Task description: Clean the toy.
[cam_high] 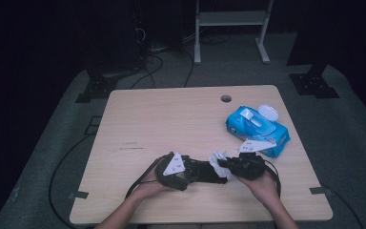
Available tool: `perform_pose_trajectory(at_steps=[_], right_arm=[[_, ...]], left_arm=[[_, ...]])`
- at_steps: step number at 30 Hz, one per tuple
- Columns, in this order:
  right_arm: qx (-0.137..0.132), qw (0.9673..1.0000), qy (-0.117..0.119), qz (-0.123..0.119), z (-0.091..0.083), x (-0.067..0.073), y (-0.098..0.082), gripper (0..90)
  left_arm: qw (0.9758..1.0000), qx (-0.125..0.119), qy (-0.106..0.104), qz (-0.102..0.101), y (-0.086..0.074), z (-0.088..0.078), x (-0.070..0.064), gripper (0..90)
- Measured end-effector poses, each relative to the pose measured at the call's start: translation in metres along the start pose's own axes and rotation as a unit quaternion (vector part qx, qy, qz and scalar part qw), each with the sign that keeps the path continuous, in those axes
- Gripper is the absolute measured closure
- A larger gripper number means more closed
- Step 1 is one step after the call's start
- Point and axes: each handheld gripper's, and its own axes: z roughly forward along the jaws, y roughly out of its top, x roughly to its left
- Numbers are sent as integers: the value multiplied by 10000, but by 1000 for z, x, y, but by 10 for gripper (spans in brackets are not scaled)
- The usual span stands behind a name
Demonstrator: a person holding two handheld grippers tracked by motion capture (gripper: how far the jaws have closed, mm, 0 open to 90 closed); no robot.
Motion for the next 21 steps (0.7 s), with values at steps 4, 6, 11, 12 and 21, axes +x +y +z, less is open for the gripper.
perform_pose_trajectory(at_steps=[4, 6, 11, 12, 21], right_arm=[[130, 9998, -128, 6, 19, 2, 11, 831], [200, 9997, -152, 54, 29, 5, 12, 831], [332, 9993, -113, -106, 40, 15, 4, 831], [324, 9994, -65, -99, 38, 15, 3, 831], [259, 9985, 72, -467, 32, 25, -7, 831]], left_arm=[[9999, -43, 72, 147, 0, -4, -3, 231], [9995, -275, 59, 111, -1, -10, -3, 312], [9998, -151, -114, 60, -6, -13, -3, 382], [9998, -85, -125, 106, -6, -13, -3, 381], [9982, -135, -560, -152, 1, -9, 2, 381]])
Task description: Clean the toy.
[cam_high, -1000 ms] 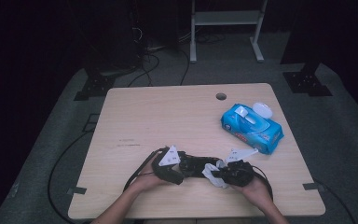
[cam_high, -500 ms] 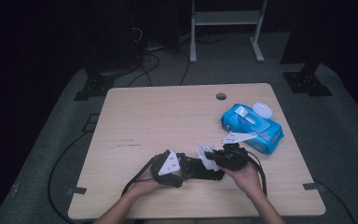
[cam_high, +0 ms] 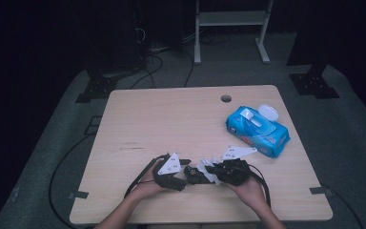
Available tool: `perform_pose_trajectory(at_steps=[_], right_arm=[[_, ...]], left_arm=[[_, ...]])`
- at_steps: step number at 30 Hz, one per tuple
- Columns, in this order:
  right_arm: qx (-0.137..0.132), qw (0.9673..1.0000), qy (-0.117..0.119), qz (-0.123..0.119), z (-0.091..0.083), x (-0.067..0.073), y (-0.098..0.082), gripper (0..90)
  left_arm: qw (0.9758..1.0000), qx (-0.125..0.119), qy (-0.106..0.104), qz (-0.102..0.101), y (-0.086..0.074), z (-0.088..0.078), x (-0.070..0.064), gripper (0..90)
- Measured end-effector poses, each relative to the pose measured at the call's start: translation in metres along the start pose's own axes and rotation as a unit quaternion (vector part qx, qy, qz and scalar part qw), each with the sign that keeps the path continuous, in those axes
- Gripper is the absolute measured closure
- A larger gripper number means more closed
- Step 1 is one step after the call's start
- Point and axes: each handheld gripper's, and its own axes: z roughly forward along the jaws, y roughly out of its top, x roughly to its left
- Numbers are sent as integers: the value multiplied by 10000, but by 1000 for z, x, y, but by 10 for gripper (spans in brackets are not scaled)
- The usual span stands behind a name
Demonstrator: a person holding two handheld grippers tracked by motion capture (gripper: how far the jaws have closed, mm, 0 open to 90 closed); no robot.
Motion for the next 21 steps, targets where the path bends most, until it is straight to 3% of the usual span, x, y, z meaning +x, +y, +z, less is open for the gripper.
perform_pose_trajectory(at_steps=[2, 7, 11, 15, 17, 21], right_arm=[[-17, 10000, -31, -26, 0, 0, 0, 831], [31, 9997, -208, -102, 0, -2, 3, 831], [-69, 9998, -191, -53, 3, -3, 11, 832], [-38, 9996, -129, -242, 15, 7, 17, 832], [57, 9989, -240, -407, 18, 9, 15, 832], [-55, 9975, -637, -299, 9, -3, 9, 833]], left_arm=[[9999, 48, -63, 74, -1, 2, -1, 449], [9999, 16, -24, 131, -1, 4, 2, 520], [9999, -62, 76, 98, 1, 6, 5, 563], [9998, -95, 152, 58, 2, 9, 8, 586], [9998, -139, 158, 18, 1, 9, 8, 589], [9997, -178, 160, -12, -1, 8, 8, 590]])
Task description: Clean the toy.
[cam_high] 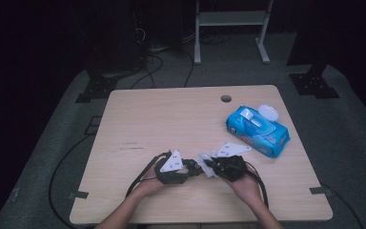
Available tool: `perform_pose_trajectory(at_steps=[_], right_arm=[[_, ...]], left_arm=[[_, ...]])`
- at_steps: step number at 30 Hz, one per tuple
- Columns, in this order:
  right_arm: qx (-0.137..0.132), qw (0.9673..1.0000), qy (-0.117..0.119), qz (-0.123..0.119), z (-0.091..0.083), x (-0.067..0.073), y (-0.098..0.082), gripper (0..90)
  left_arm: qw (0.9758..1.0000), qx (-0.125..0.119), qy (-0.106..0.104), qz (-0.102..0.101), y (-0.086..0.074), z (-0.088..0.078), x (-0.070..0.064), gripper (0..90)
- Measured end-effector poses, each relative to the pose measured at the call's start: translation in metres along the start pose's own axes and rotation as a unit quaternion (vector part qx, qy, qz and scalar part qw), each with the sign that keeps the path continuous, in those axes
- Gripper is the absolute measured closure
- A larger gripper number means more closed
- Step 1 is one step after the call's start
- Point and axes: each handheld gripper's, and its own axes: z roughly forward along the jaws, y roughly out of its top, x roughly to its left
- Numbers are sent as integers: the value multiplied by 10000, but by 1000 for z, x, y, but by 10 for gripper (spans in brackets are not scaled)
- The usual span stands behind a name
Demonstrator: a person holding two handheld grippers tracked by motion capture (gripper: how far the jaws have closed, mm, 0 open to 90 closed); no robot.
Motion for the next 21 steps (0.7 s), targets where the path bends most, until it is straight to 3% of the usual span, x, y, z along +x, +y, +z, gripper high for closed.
perform_pose_trajectory(at_steps=[3, 5, 8, 10, 11, 16, 17, 19, 21], right_arm=[[-103, 9997, -8, 220, -4, -9, -5, 834], [-100, 9996, 130, 222, -1, -3, -4, 834], [-29, 9992, 378, -148, 9, 14, 5, 833], [58, 9985, 339, -433, 14, 22, 10, 833], [91, 9985, 304, -447, 14, 22, 12, 833], [-26, 9999, -116, 86, 5, -6, 3, 835], [-46, 9998, -100, 164, 3, -8, 1, 835], [-53, 9999, -120, 90, 3, -2, 1, 834], [-95, 9998, 151, 28, 7, 8, 3, 833]], left_arm=[[10000, 7, -15, -45, 0, 0, 0, 590], [10000, -2, -21, -62, 0, 0, 0, 590], [10000, -3, -29, -36, 0, 0, -1, 590], [9999, -18, -58, -83, -1, -1, 0, 590], [9999, -29, -77, -101, -1, -2, 0, 590], [9997, -84, -190, -126, -3, -3, -2, 592], [9996, -95, -204, -143, -2, -2, -3, 593], [9996, -101, -208, -152, -2, -2, -3, 592], [9996, -110, -203, -158, -3, -2, -3, 593]])
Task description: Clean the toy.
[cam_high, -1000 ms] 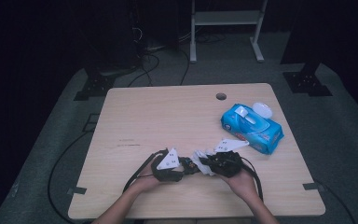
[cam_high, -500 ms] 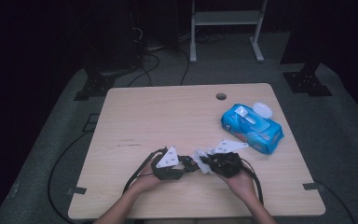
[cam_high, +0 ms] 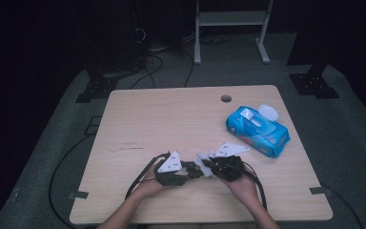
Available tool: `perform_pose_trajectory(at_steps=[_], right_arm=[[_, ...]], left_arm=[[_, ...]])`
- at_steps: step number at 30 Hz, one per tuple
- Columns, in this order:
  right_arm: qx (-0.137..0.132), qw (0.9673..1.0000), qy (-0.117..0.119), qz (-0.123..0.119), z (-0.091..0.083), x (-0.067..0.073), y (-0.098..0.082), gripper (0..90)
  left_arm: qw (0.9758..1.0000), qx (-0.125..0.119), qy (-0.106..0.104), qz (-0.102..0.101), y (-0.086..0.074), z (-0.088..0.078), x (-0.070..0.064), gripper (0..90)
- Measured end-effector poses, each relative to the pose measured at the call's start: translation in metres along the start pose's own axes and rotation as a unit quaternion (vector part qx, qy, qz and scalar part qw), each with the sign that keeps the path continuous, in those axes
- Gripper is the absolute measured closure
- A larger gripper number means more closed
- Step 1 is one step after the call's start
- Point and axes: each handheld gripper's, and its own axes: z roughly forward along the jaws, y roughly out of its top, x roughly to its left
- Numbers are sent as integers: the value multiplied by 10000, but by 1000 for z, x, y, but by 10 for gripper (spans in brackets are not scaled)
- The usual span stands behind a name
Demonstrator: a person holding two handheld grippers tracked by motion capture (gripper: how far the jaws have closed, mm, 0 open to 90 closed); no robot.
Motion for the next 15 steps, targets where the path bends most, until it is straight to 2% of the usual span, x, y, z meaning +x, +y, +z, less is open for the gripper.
perform_pose_trajectory(at_steps=[2, 3, 5, 8, 9, 10, 13, 15], right_arm=[[29, 9998, 15, -217, 4, 9, 2, 832], [62, 9996, 8, -290, 4, 9, 3, 832], [57, 9997, -85, -235, 1, 3, 2, 832], [23, 9993, -370, 91, -7, -19, -5, 833], [-51, 9991, -287, 305, -10, -25, -8, 834], [-97, 9989, -242, 392, -11, -27, -9, 835], [-35, 9990, -422, 128, -10, -21, -8, 835], [-44, 9991, -413, 126, -9, -20, -9, 835]], left_arm=[[10000, 4, 5, 22, 0, 0, -1, 593], [10000, 5, 3, 27, 0, 0, -1, 594], [10000, 12, -2, -13, 1, 0, 0, 596], [9999, 8, -38, -122, 0, 0, 1, 595], [9999, 20, -44, -138, 1, 1, 0, 595], [9999, 35, -46, -135, 1, 2, 1, 594], [9998, 77, -40, -189, 2, 2, 1, 579], [9994, 149, -23, -300, 1, 3, 2, 498]])
